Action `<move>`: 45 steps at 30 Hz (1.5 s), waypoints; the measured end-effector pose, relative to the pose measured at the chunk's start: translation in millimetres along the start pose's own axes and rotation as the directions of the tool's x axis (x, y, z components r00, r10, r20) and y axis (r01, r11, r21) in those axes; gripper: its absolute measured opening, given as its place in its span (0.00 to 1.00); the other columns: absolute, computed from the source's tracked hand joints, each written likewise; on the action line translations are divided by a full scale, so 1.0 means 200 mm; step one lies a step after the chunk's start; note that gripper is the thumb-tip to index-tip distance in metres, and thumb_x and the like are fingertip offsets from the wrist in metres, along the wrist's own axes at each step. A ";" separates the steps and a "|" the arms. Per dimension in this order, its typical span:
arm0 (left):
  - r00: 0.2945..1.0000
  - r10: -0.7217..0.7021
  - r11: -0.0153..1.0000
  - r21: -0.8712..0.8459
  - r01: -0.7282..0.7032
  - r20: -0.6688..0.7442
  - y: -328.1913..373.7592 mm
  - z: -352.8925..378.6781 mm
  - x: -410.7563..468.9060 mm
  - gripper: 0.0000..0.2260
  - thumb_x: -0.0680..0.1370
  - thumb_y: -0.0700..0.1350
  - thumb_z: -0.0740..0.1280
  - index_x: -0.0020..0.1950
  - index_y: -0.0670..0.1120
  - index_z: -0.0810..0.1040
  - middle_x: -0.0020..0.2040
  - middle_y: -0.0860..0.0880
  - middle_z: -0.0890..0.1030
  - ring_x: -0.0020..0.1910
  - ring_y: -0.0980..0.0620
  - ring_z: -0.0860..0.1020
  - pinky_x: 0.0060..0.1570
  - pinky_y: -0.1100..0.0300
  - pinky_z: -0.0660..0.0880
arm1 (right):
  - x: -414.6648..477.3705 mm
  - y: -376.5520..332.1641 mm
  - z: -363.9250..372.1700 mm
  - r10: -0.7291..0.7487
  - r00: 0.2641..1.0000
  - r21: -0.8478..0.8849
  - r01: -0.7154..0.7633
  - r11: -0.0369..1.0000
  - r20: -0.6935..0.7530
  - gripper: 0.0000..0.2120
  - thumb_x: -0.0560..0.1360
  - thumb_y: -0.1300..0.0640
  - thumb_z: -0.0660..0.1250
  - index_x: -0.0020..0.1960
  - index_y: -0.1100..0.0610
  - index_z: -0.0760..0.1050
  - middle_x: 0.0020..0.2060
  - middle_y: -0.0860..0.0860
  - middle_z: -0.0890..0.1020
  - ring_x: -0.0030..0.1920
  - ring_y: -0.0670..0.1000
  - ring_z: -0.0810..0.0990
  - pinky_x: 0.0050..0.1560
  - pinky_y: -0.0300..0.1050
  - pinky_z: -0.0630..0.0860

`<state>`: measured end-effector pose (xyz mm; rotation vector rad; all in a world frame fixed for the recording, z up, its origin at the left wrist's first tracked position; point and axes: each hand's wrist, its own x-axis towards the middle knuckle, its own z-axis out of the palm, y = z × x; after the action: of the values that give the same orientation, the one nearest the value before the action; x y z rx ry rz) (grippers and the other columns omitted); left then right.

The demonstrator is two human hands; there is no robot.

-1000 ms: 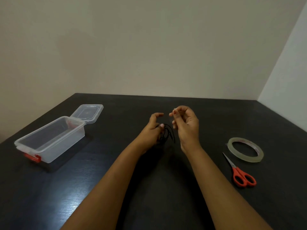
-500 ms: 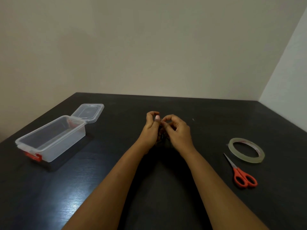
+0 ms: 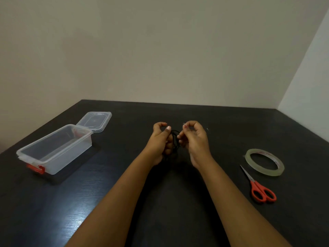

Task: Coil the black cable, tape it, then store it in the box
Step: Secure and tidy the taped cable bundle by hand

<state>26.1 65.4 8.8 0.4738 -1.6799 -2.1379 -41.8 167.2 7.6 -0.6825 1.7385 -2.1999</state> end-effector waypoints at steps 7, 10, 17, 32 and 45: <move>0.996 -0.068 0.977 -0.201 0.077 0.052 -0.01 -0.02 0.01 0.10 0.82 0.43 0.55 0.63 0.50 0.65 0.29 0.51 0.66 0.25 0.56 0.62 0.24 0.65 0.58 | 0.03 -0.03 -0.04 -0.005 0.937 0.116 0.049 0.992 -0.350 0.03 0.80 0.59 0.60 0.53 0.55 0.71 0.40 0.52 0.78 0.34 0.45 0.78 0.33 0.38 0.76; 0.995 -0.067 0.962 -0.262 0.082 0.068 0.00 -0.02 0.01 0.09 0.82 0.41 0.54 0.61 0.49 0.66 0.30 0.50 0.66 0.25 0.57 0.62 0.24 0.65 0.58 | 0.04 -0.02 -0.06 -0.011 0.922 0.108 0.057 0.993 -0.387 0.08 0.79 0.61 0.63 0.57 0.54 0.69 0.45 0.52 0.78 0.35 0.45 0.78 0.34 0.36 0.76; 0.988 -0.078 0.942 -0.315 0.118 0.135 0.03 -0.04 -0.01 0.12 0.80 0.37 0.55 0.60 0.50 0.68 0.38 0.47 0.72 0.28 0.56 0.63 0.24 0.67 0.61 | 0.04 0.01 -0.05 -0.142 0.967 -0.045 0.136 0.990 -0.211 0.19 0.75 0.64 0.68 0.61 0.53 0.66 0.49 0.52 0.77 0.46 0.47 0.79 0.42 0.37 0.78; 0.996 -0.061 0.818 -0.568 0.085 0.060 0.04 -0.06 0.00 0.06 0.80 0.39 0.55 0.51 0.47 0.70 0.32 0.49 0.68 0.24 0.57 0.64 0.22 0.67 0.64 | -0.01 0.04 0.02 -0.480 0.863 -0.517 0.488 0.704 0.161 0.22 0.70 0.72 0.68 0.58 0.53 0.71 0.45 0.47 0.75 0.45 0.44 0.77 0.47 0.30 0.74; 0.988 -0.076 0.862 -0.507 -0.004 -0.137 0.03 -0.03 0.03 0.11 0.81 0.38 0.54 0.62 0.46 0.69 0.43 0.45 0.76 0.38 0.51 0.75 0.40 0.58 0.73 | -0.04 0.03 0.04 -0.381 0.889 -0.419 0.456 0.785 0.253 0.17 0.72 0.71 0.66 0.53 0.52 0.72 0.42 0.45 0.78 0.44 0.37 0.81 0.45 0.28 0.76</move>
<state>25.3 55.8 13.6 0.4919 -0.9712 -2.3829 -31.3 163.2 1.6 -1.4455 2.2279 -1.8865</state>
